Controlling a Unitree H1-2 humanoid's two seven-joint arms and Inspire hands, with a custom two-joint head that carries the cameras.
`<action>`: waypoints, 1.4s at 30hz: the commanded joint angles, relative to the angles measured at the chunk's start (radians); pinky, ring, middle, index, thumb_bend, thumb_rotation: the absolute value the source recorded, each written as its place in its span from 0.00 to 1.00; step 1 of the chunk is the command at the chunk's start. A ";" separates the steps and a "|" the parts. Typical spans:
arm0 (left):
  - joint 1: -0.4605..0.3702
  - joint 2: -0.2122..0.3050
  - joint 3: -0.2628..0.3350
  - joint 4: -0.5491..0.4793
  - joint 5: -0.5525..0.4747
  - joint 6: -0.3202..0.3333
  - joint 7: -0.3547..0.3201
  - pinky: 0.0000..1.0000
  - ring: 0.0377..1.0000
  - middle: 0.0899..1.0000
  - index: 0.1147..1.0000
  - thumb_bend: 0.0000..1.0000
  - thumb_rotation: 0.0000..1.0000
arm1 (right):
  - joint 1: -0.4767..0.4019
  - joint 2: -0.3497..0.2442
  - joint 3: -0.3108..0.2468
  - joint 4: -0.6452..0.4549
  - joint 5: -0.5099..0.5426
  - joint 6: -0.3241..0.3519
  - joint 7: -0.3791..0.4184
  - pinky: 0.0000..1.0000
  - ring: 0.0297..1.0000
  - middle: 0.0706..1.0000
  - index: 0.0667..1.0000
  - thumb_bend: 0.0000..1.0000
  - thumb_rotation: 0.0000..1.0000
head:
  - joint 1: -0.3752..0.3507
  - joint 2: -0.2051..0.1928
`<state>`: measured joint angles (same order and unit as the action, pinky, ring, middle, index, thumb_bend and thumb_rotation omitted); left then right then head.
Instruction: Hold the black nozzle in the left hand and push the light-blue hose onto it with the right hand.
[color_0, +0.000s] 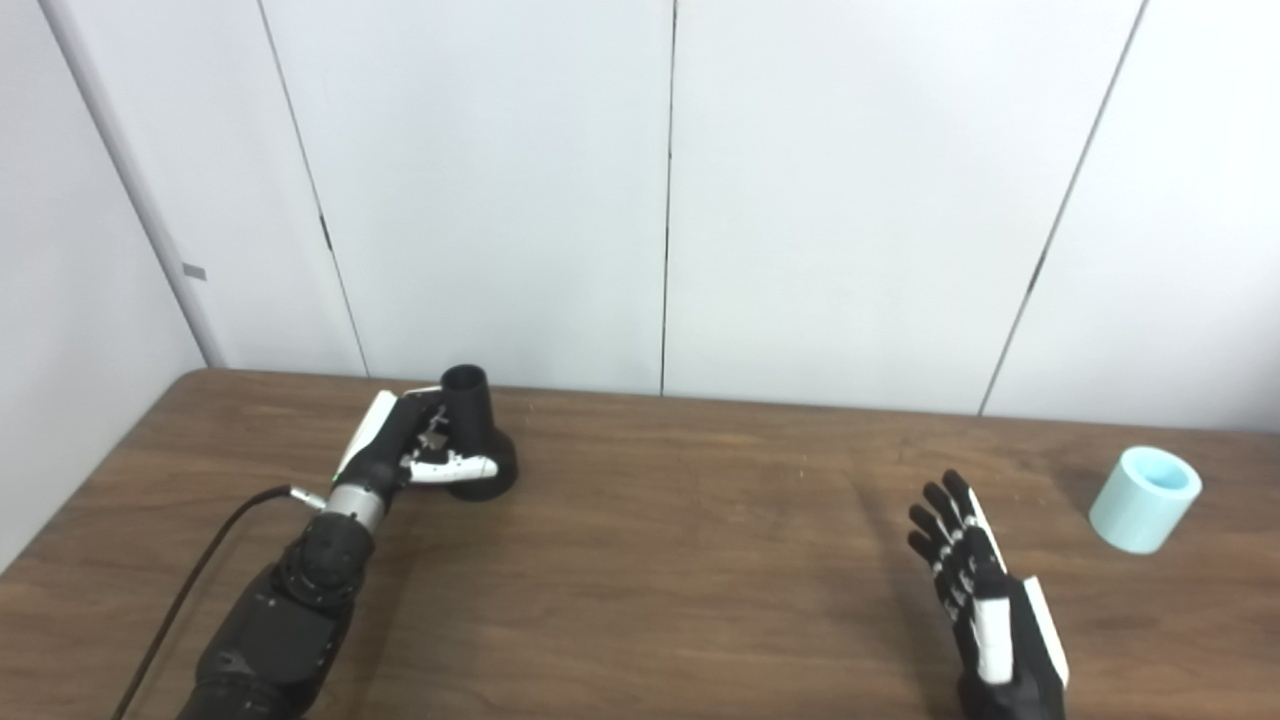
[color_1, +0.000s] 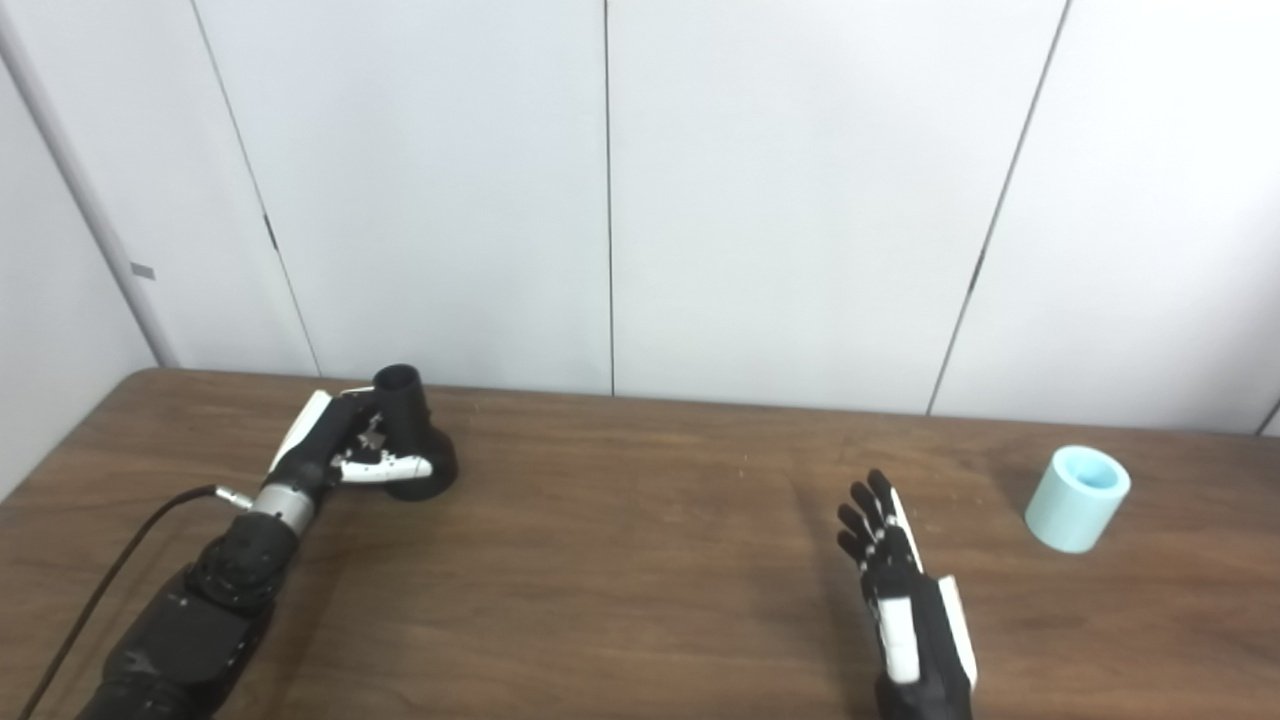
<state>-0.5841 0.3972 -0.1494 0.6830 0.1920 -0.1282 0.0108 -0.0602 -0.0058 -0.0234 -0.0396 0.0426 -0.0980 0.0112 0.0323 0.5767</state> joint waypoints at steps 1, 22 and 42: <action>0.060 -0.077 -0.087 -0.018 0.040 0.073 -0.111 0.42 0.51 0.49 0.42 0.51 0.07 | 0.016 0.021 0.012 -0.014 -0.006 0.013 -0.007 0.92 0.93 0.96 0.99 0.70 0.99 | -0.009 0.006; 0.157 -0.126 -0.478 -0.317 0.167 0.166 -0.338 0.45 0.48 0.49 0.43 0.51 0.08 | -0.004 0.093 0.043 -0.066 -0.067 0.100 -0.068 0.90 0.91 0.94 0.98 0.69 0.99 | -0.141 0.050; 0.165 -0.093 -0.493 -0.312 0.188 0.131 -0.318 0.60 0.48 0.45 0.43 0.51 0.08 | -0.117 -0.031 -0.087 -0.265 -0.163 0.252 -0.147 0.81 0.81 0.83 0.90 0.71 0.92 | -0.151 0.045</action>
<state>-0.5261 0.2524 -0.5810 0.2896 0.2991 -0.0746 -0.1966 -0.1281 -0.0126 -0.1052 -0.2633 -0.0890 0.1711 -0.1253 -0.1181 0.6213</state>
